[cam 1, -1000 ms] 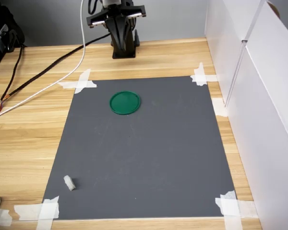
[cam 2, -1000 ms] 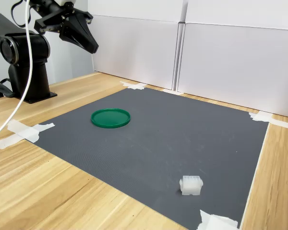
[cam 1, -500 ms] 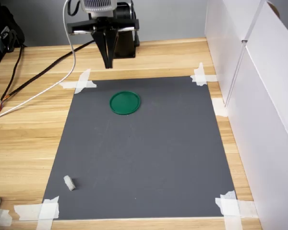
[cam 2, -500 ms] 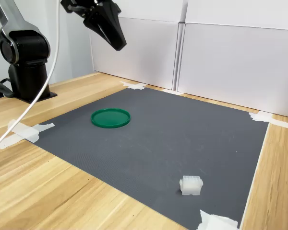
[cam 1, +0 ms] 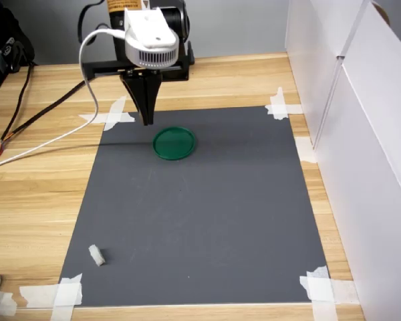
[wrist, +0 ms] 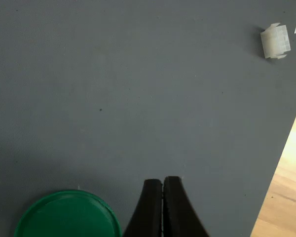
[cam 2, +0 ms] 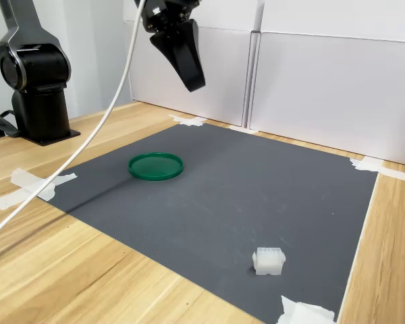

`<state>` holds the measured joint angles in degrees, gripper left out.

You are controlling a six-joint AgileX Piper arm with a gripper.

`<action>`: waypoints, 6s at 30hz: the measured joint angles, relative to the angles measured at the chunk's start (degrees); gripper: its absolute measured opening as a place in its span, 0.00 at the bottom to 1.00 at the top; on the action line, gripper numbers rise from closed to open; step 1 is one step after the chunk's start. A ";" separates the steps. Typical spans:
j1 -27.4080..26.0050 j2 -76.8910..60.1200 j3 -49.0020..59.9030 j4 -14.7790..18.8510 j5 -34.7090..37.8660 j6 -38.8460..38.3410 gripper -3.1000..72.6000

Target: Grasp a white terminal and put it in the green lid.

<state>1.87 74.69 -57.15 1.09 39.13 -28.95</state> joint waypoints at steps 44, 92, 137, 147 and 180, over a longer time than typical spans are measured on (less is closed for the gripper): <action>-11.87 25.48 -31.66 1.72 22.81 -11.53 0.76; -11.87 48.24 -51.88 1.59 24.28 -22.43 0.76; -11.87 53.88 -51.88 3.47 20.84 -24.49 0.66; -11.87 53.88 -51.88 3.35 20.46 -23.63 0.22; -11.87 36.01 -48.28 7.33 23.99 -18.61 0.16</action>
<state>-10.00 110.70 -105.43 8.42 63.12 -47.56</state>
